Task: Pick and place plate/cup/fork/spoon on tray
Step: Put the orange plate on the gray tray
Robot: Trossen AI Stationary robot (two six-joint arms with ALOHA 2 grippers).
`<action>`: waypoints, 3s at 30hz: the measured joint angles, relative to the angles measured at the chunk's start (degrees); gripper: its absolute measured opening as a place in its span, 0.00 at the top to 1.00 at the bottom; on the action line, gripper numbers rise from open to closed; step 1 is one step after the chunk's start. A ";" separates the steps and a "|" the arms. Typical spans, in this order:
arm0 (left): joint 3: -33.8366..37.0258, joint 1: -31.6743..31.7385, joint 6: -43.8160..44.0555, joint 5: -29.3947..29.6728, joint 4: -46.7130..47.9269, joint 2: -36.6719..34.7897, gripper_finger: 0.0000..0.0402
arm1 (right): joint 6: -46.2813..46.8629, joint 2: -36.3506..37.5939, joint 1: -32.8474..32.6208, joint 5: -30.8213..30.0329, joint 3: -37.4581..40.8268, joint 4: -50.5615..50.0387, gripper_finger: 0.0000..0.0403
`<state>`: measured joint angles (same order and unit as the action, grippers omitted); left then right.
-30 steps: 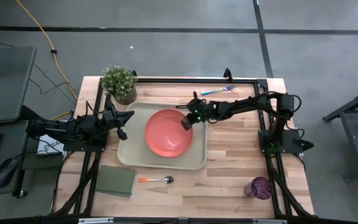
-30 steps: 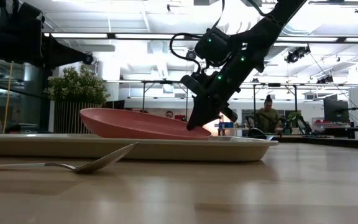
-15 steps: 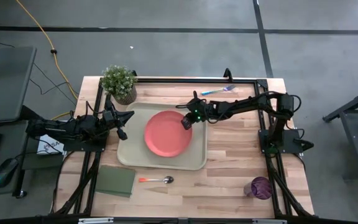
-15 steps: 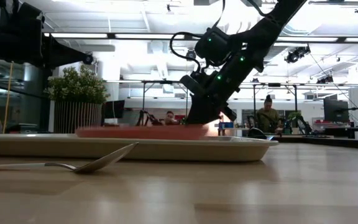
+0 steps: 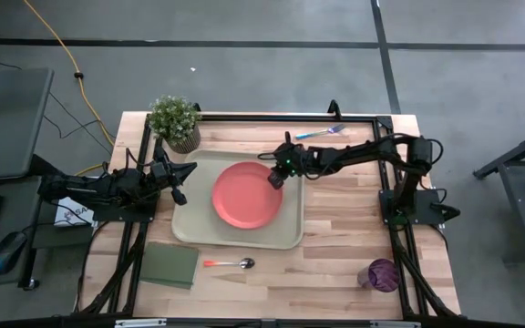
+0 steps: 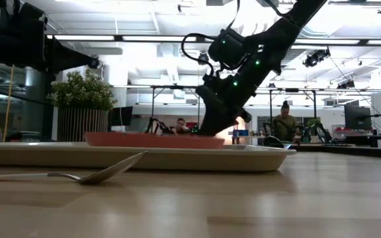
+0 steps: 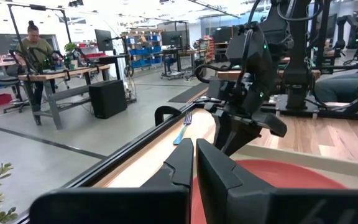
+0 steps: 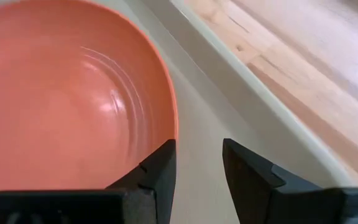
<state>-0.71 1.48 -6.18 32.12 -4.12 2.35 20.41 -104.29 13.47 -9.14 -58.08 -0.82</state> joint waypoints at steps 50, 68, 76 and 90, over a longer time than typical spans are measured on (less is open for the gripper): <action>0.00 -0.02 -0.01 -0.01 0.00 0.02 0.99 | 5.68 12.88 -12.74 -0.73 17.70 4.34 1.00; 0.00 -0.02 -0.01 0.01 0.00 0.00 0.99 | -0.55 7.85 -14.06 3.40 15.31 11.67 1.00; 0.00 0.00 0.01 0.02 0.00 0.00 0.99 | -1.94 7.87 -13.35 2.21 15.30 14.72 1.00; 0.00 0.00 -0.01 0.00 0.00 0.00 0.99 | -5.65 12.88 -13.35 5.98 15.30 4.52 1.00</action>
<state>-0.71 1.48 -6.20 32.12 -4.12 2.35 14.76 -91.41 0.12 -3.16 -42.78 3.70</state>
